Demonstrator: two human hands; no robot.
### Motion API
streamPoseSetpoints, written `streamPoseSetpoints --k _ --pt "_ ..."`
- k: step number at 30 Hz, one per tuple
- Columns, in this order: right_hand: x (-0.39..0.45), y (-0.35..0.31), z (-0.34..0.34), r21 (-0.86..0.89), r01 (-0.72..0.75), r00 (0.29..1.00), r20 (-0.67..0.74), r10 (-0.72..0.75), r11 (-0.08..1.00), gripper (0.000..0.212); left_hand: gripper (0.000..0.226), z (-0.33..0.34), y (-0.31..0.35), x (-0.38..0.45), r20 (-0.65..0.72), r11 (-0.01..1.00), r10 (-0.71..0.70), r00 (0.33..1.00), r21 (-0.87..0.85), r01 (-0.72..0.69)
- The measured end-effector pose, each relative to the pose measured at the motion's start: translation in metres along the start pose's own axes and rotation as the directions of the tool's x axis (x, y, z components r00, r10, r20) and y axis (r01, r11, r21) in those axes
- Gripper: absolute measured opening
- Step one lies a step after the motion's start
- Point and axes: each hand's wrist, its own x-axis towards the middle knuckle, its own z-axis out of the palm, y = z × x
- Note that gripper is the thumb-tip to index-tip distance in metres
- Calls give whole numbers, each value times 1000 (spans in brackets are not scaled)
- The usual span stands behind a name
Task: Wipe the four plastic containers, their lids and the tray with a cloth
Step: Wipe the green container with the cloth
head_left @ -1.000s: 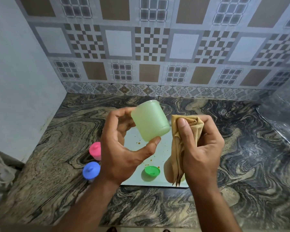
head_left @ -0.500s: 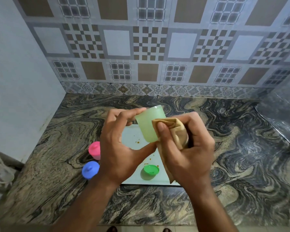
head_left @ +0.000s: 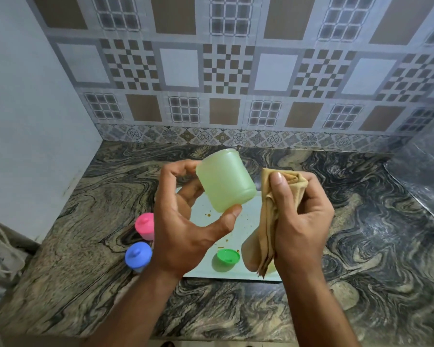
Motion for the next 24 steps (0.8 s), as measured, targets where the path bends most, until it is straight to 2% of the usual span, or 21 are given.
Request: streamPoseSetpoints --k 5,7,13,17,22,24 --pt "-17 -9 4 11 83 996 32 -83 997 11 76 2 -2 -2 34 997 -21 999 -74 24" --pt "-19 -10 4 -3 92 995 30 -92 996 12 74 1 -4 -1 43 998 -35 998 -50 37" --pt "-19 -5 -2 -114 131 988 91 -121 985 11 77 -10 -9 2 50 969 30 998 242 -41" --pt "-16 -4 -3 -205 236 970 111 -217 950 11 74 -14 1 5 77 883 118 990 449 -140" --pt "-12 -10 3 -312 390 917 221 -333 866 17 65 -10 11 3 114 826 147 982 532 -186" --pt "-8 -10 6 -330 363 929 201 -311 871 18 66 -9 13 1 116 827 176 978 522 -210"
